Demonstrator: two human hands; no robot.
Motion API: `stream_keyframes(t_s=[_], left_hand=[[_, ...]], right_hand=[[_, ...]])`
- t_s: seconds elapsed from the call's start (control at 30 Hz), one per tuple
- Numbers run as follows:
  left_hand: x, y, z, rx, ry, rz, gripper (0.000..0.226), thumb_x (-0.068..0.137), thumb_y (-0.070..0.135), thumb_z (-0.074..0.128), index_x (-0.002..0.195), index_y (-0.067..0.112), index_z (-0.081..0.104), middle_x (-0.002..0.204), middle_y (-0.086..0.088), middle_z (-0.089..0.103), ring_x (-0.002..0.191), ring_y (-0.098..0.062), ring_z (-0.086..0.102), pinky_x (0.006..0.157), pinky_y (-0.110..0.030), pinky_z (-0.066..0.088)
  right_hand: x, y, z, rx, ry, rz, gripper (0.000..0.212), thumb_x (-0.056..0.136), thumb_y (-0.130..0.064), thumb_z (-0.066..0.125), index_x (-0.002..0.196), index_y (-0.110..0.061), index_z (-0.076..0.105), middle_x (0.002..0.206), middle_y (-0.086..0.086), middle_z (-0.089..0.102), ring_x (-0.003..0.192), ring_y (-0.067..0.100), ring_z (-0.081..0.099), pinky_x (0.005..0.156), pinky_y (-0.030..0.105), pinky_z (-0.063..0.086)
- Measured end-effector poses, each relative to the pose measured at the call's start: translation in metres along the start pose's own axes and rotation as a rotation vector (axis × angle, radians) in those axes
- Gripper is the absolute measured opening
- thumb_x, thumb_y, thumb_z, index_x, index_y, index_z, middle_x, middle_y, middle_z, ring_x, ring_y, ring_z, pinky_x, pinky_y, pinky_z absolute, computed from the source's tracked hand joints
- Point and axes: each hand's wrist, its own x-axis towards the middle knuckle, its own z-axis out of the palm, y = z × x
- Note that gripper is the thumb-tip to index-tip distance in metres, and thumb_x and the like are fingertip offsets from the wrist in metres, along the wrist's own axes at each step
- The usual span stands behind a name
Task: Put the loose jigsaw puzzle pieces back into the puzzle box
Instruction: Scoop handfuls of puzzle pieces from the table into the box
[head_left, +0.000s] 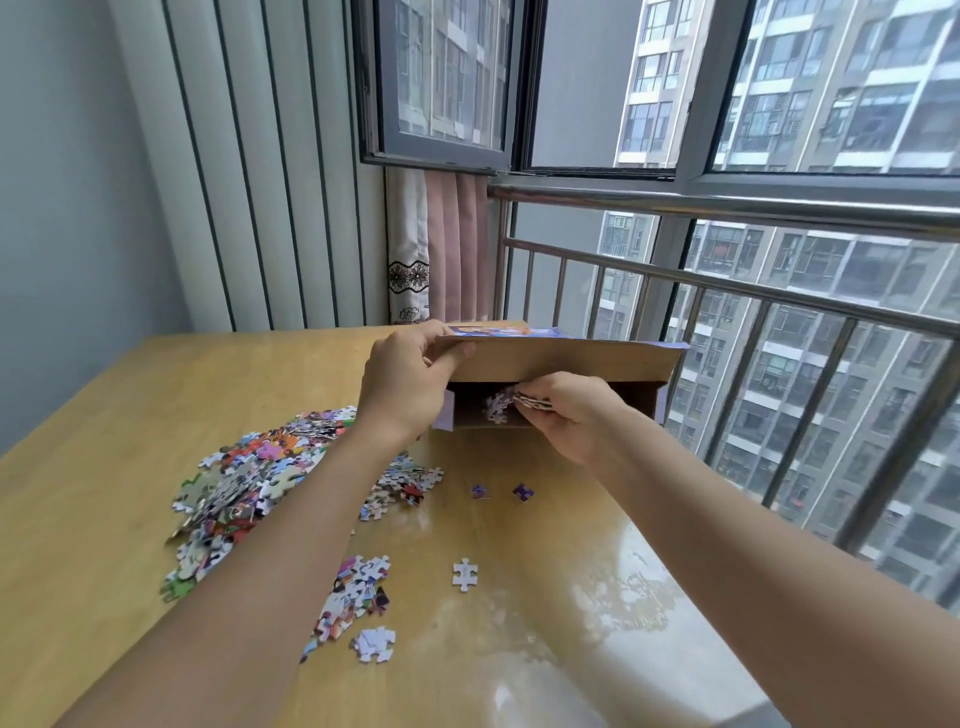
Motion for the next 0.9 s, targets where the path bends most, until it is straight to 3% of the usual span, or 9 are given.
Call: stream_keyframes(t_s=[0.07, 0.2, 0.3, 0.37, 0.47, 0.63, 0.73, 0.83, 0.9], left_hand=[[0.001, 0.000, 0.000, -0.005, 0.011, -0.005, 0.012, 0.093, 0.033, 0.069, 0.088, 0.023, 0.072, 0.072, 0.005, 0.066, 0.063, -0.012, 0.050, 0.065, -0.035, 0.048], [0.002, 0.000, 0.000, -0.011, 0.019, -0.010, 0.013, 0.093, 0.034, 0.068, 0.085, 0.024, 0.071, 0.072, 0.004, 0.066, 0.064, -0.015, 0.050, 0.064, -0.038, 0.049], [0.002, 0.000, 0.000, -0.009, 0.020, -0.011, 0.013, 0.093, 0.035, 0.069, 0.085, 0.025, 0.071, 0.072, 0.004, 0.066, 0.064, -0.014, 0.050, 0.063, -0.037, 0.047], [0.002, -0.001, 0.000, -0.006, 0.031, -0.015, 0.014, 0.093, 0.036, 0.068, 0.085, 0.024, 0.071, 0.073, 0.004, 0.067, 0.066, -0.016, 0.052, 0.064, -0.038, 0.049], [0.003, -0.001, -0.003, 0.001, 0.052, -0.032, 0.016, 0.092, 0.038, 0.069, 0.084, 0.024, 0.070, 0.074, 0.002, 0.067, 0.067, -0.018, 0.053, 0.067, -0.041, 0.050], [0.004, -0.001, -0.007, -0.014, 0.066, -0.035, 0.019, 0.092, 0.038, 0.069, 0.082, 0.022, 0.069, 0.072, 0.001, 0.067, 0.064, -0.016, 0.049, 0.067, -0.042, 0.050], [0.006, 0.001, -0.009, -0.014, 0.084, -0.041, 0.017, 0.092, 0.039, 0.068, 0.082, 0.026, 0.068, 0.073, 0.005, 0.068, 0.066, -0.015, 0.054, 0.069, -0.041, 0.051], [0.008, 0.003, -0.012, -0.008, 0.121, -0.046, 0.012, 0.092, 0.039, 0.069, 0.083, 0.031, 0.067, 0.075, 0.006, 0.069, 0.069, -0.018, 0.058, 0.069, -0.040, 0.052], [0.008, 0.005, -0.013, -0.029, 0.151, -0.037, 0.008, 0.093, 0.036, 0.069, 0.087, 0.031, 0.069, 0.078, 0.007, 0.069, 0.073, -0.016, 0.061, 0.071, -0.039, 0.054]], right_hand=[[0.005, 0.003, 0.006, 0.102, 0.005, -0.007, 0.037, 0.084, 0.019, 0.053, 0.117, 0.003, 0.057, 0.114, 0.021, 0.062, 0.105, 0.033, 0.064, 0.086, 0.037, 0.058], [0.009, 0.006, 0.017, 0.392, 0.040, 0.034, 0.039, 0.068, 0.020, 0.036, 0.091, -0.003, 0.058, 0.113, 0.018, 0.058, 0.105, 0.037, 0.057, 0.103, 0.046, 0.050], [0.010, 0.009, 0.018, 0.538, 0.004, 0.041, 0.059, 0.056, 0.017, 0.039, 0.105, -0.007, 0.059, 0.132, 0.019, 0.061, 0.121, 0.039, 0.058, 0.102, 0.045, 0.051], [0.012, 0.011, 0.015, 0.466, -0.036, 0.019, 0.059, 0.056, 0.015, 0.042, 0.108, -0.007, 0.059, 0.136, 0.020, 0.058, 0.124, 0.041, 0.056, 0.104, 0.044, 0.050], [0.016, 0.010, 0.009, 0.132, 0.009, 0.006, 0.038, 0.076, 0.016, 0.045, 0.105, -0.003, 0.060, 0.130, 0.020, 0.058, 0.117, 0.036, 0.057, 0.107, 0.040, 0.048], [0.016, 0.007, -0.005, -0.457, 0.029, -0.143, 0.031, 0.092, 0.000, 0.055, 0.122, -0.002, 0.058, 0.119, 0.018, 0.065, 0.113, 0.032, 0.063, 0.099, 0.039, 0.054], [-0.002, 0.006, -0.013, -0.934, -0.086, -0.444, 0.028, 0.090, -0.016, 0.070, 0.117, -0.009, 0.068, 0.105, 0.008, 0.071, 0.090, 0.020, 0.066, 0.070, 0.025, 0.050], [-0.008, 0.012, -0.017, -1.439, -0.140, -0.846, 0.064, 0.080, -0.029, 0.083, 0.138, -0.019, 0.060, 0.130, -0.002, 0.066, 0.117, 0.019, 0.061, 0.093, 0.032, 0.051], [-0.004, 0.017, -0.018, -1.606, -0.063, -1.067, 0.048, 0.085, -0.021, 0.078, 0.131, -0.024, 0.066, 0.132, -0.004, 0.066, 0.120, 0.024, 0.059, 0.093, 0.040, 0.053]])
